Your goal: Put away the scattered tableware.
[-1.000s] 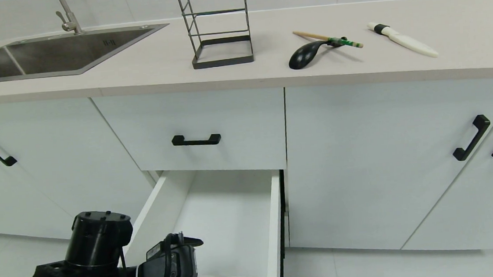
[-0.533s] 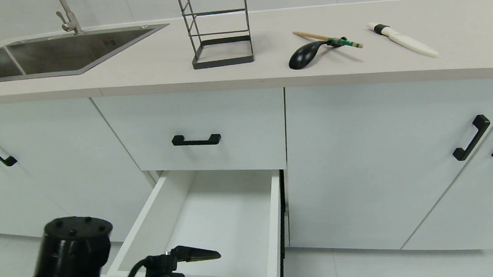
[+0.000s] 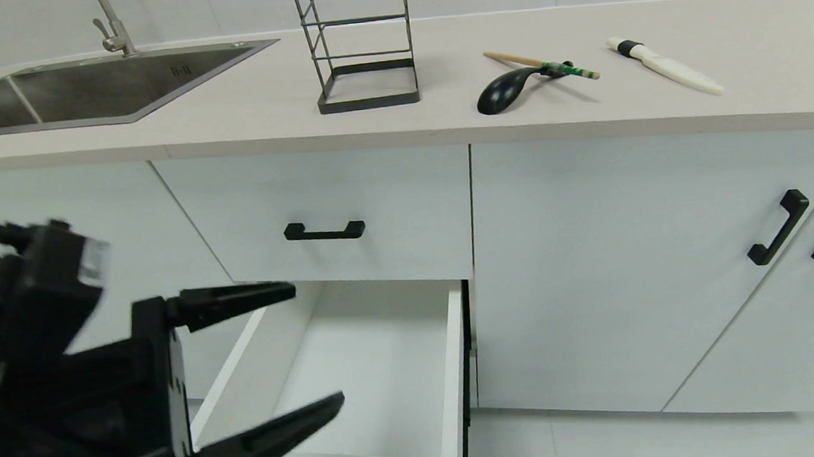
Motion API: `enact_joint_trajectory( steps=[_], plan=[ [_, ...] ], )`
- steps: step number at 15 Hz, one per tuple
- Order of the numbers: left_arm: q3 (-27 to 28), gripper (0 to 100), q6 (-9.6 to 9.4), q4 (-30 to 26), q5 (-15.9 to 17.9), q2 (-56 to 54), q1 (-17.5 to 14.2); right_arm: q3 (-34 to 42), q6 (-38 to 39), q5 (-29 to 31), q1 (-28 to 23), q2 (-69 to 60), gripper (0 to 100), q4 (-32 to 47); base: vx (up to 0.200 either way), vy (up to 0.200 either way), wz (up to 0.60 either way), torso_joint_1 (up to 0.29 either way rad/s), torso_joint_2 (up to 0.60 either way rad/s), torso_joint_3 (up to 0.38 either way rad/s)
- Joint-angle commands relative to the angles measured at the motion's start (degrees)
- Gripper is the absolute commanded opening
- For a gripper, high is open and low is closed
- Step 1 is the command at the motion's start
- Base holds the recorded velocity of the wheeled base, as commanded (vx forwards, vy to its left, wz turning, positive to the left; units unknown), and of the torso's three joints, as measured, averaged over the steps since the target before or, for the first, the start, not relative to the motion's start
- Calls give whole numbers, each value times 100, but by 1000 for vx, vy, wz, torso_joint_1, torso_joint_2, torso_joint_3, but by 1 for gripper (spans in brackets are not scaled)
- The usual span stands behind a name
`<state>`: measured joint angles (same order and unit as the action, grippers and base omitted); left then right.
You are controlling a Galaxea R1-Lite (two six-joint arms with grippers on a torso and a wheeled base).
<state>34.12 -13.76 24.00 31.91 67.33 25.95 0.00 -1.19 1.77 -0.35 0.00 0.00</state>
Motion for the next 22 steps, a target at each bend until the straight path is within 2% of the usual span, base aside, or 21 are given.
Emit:
enact_joint_trajectory(
  steps=[1, 2, 4, 5, 6, 7, 9, 11, 12, 13, 14, 15, 17, 18, 19, 20, 21, 22],
  plan=[
    [692, 100, 735, 25, 87, -651, -64, 0, -4, -1, 0, 9, 0, 0, 0, 0, 0, 0, 0, 0],
    [692, 100, 858, 25, 113, -765, -64, 0, -4, -1, 0, 0, 0, 0, 0, 0, 0, 0, 0, 0],
    [402, 100, 1394, -27, 96, -1407, -90, 0, -4, -1, 0, 0, 0, 0, 0, 0, 0, 0, 0, 0],
    [183, 100, 1508, -36, 60, -1644, -152, 0, -4, -1, 0, 0, 0, 0, 0, 0, 0, 0, 0, 0],
    [7, 100, 1526, -10, -19, -1732, -231, 0, -4, -1, 0, 0, 0, 0, 0, 0, 0, 0, 0, 0],
    [-336, 100, 1508, 25, -98, -1864, -337, 0, -4, -1, 0, 0, 0, 0, 0, 0, 0, 0, 0, 0],
    [-1276, 100, 1420, 113, -63, -2540, -354, 0, -4, -1, 0, 0, 0, 0, 0, 0, 0, 0, 0, 0],
    [-1980, 100, 1139, 69, -63, -3235, -337, 0, -4, -1, 0, 0, 0, 0, 0, 0, 0, 0, 0, 0],
    [-2278, 100, 1174, 61, -247, -3578, -398, 0, -4, -1, 0, 0, 0, 0, 0, 0, 0, 0, 0, 0],
    [-2454, 100, 1209, 43, -581, -3753, -504, 0, -48, -36, 0, 9, 0, 0, 0, 0, 0, 0, 0, 0],
    [-2683, 100, 1209, 17, -1108, -3982, -644, 0, -48, -124, 0, 9, 0, 0, 0, 0, 0, 0, 0, 0],
    [-2885, 100, 1209, -80, -1363, -4298, -653, 0, -4, -115, 0, 9, 0, 0, 0, 0, 0, 0, 0, 0],
    [-3087, 100, 1201, -502, -1416, -4861, -671, 0, -4, -115, 0, 9, 0, 0, 0, 0, 0, 0, 0, 0],
    [-3280, 100, 1148, -985, -1416, -5450, -671, 0, -12, -115, 0, 9, 0, 0, 0, 0, 0, 0, 0, 0],
    [-3342, 100, 981, -1504, -1416, -5907, -671, 0, -30, -124, 0, 0, 0, 0, 0, 0, 0, 0, 0, 0],
    [-3324, 100, 937, -2066, -1425, -6390, -671, 0, -39, -133, 0, 9, 0, 0, 0, 0, 0, 0, 0, 0],
    [-3333, 100, 954, -2339, -1442, -6654, -688, 0, -39, -133, 0, 9, 0, 0, 0, 0, 0, 0, 0, 0],
    [-3272, 100, 990, -2462, -1460, -6733, -873, 0, -39, -133, 0, 9, 0, 0, 0, 0, 0, 0, 0, 0]
  ],
)
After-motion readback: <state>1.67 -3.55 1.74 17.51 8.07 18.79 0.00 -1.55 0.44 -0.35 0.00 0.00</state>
